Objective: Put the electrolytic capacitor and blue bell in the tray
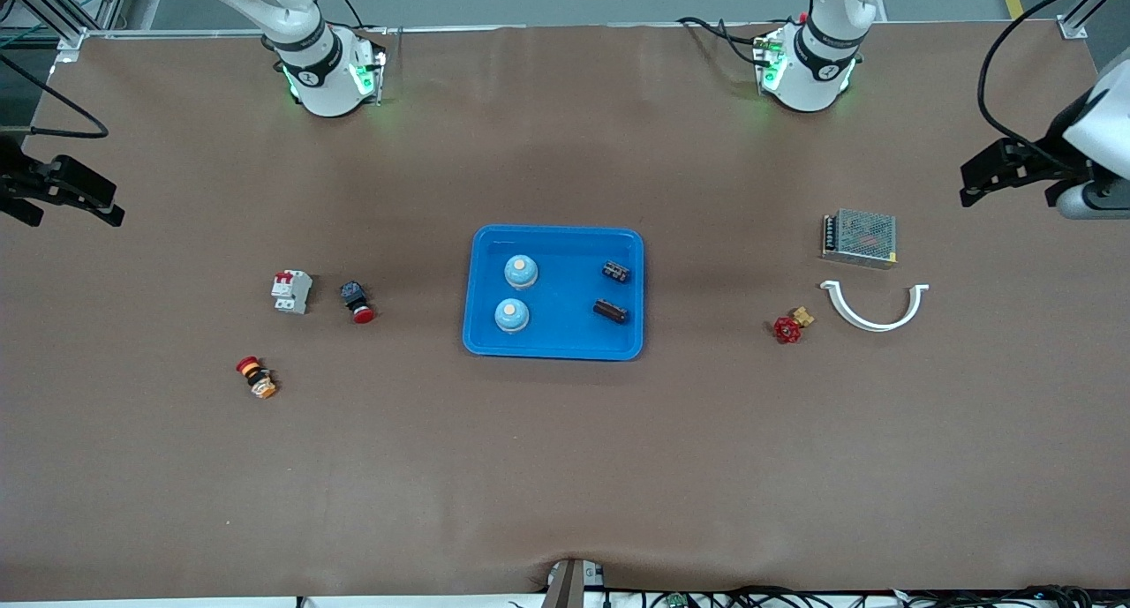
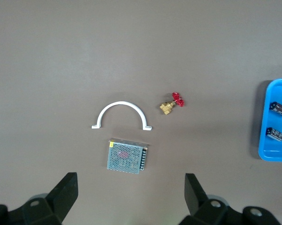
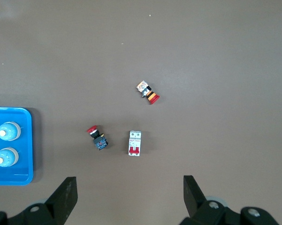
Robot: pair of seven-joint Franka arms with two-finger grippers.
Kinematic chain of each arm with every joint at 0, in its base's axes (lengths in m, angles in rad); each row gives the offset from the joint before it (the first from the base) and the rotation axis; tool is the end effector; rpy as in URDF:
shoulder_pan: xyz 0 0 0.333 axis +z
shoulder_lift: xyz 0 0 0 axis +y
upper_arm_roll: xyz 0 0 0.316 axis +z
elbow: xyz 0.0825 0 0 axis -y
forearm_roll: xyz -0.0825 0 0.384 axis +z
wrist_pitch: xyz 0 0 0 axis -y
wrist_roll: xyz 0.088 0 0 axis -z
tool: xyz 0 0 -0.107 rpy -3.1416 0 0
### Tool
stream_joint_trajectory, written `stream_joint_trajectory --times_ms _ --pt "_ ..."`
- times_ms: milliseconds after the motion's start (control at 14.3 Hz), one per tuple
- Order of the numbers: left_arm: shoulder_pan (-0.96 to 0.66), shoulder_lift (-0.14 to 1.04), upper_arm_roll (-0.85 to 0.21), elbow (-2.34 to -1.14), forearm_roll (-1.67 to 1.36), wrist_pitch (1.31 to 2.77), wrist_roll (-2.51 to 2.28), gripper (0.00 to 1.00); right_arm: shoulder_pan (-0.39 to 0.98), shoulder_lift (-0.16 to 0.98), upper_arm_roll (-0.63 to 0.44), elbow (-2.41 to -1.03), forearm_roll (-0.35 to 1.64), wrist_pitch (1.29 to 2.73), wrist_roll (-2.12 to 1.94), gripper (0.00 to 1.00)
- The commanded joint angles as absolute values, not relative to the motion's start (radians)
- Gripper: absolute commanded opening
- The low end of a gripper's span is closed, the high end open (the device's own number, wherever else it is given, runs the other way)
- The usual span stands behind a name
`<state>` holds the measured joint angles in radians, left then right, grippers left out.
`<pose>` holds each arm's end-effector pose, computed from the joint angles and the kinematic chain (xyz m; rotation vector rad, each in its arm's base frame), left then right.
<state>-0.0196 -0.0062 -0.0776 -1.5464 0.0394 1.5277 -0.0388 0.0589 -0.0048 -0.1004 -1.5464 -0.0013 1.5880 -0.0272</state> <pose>0.5463 -0.0490 0.6357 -3.0997 0.0883 0.0152 0.5548 -0.0233 0.6403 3.1383 -0.0225 0.0727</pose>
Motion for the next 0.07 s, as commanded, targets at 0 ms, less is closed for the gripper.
stream_joint_trajectory --times_ms 0 --pt "-0.021 -0.008 -0.103 -1.534 0.021 1.517 -0.021 1.00 0.057 -0.008 -0.098 -1.534 -0.014 1.580 -0.021 1.00"
